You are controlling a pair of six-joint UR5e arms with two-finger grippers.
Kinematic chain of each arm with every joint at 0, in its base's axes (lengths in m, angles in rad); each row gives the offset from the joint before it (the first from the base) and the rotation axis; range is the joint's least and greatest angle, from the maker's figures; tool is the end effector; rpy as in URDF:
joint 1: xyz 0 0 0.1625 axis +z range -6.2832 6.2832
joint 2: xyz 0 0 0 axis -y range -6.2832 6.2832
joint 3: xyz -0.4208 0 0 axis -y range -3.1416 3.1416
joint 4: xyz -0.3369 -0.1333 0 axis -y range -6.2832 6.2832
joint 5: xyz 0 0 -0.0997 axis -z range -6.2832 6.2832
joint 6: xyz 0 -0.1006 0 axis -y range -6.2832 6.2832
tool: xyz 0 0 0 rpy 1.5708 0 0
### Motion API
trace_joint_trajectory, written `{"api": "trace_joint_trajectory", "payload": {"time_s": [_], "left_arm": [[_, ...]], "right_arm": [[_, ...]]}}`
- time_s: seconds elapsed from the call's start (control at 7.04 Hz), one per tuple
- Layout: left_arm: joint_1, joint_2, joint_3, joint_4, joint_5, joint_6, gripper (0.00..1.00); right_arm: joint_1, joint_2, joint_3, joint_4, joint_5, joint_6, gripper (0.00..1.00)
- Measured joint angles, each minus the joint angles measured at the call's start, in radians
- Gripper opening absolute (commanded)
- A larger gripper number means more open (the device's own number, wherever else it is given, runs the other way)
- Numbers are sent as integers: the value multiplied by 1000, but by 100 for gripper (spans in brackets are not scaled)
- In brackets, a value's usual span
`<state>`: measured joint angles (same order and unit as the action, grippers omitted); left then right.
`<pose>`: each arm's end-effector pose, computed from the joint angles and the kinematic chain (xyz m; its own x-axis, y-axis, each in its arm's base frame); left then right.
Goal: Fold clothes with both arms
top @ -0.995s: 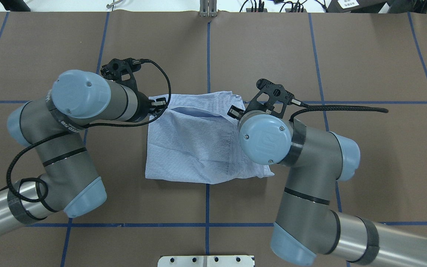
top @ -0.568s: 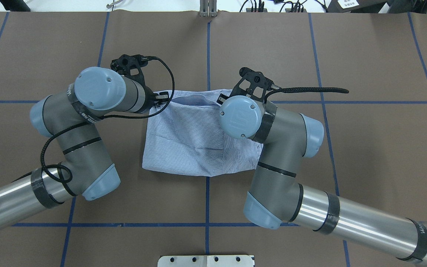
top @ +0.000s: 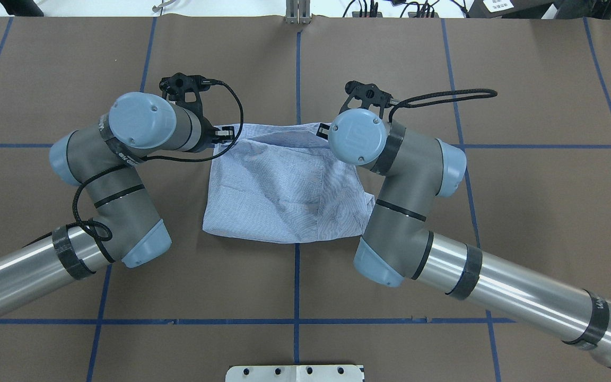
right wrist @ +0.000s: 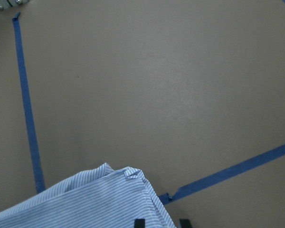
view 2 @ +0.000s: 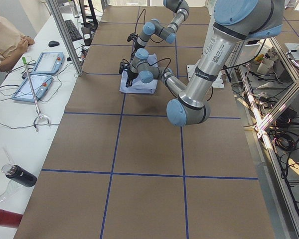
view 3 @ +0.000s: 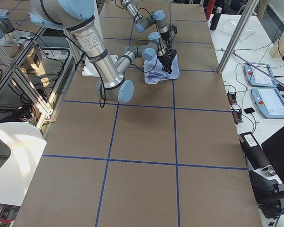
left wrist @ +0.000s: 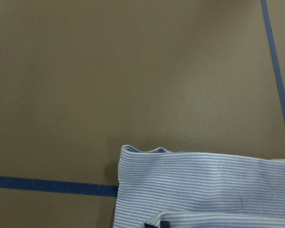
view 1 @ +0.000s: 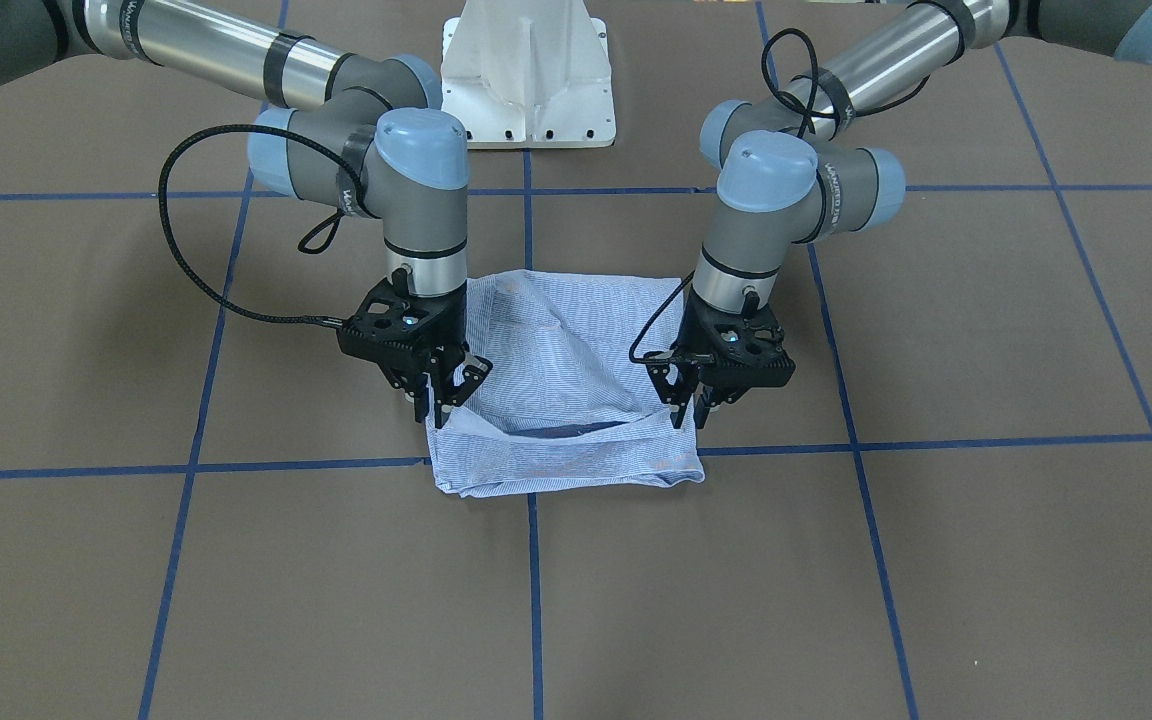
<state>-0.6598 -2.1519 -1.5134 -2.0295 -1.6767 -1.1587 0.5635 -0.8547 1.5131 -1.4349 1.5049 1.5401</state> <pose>0.4473 -0.5023 0.3183 0.6181 0.0246 -0.7857 0.3192 0.9056 0.2794 -0.5037 -0.4837 0.2730 0.6097 0.3490 0.7116 -0.5543 0.8296 0.0680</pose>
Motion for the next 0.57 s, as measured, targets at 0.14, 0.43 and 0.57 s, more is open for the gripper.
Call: {"api": "trace_joint_trajectory", "payload": {"time_s": [0.14,0.43,0.57], "left_arm": [[-35,3,-4,1,-38,76,100],[-122,60,-73,10,-163,248,100],[-162,120,-132,14,-203,336,100]], "right_arm": [[47,1,3,-4,91,-68,100],[161,-25,30,-26,264,-251,100],[221,-82,102,-69,340,-372,100]]}}
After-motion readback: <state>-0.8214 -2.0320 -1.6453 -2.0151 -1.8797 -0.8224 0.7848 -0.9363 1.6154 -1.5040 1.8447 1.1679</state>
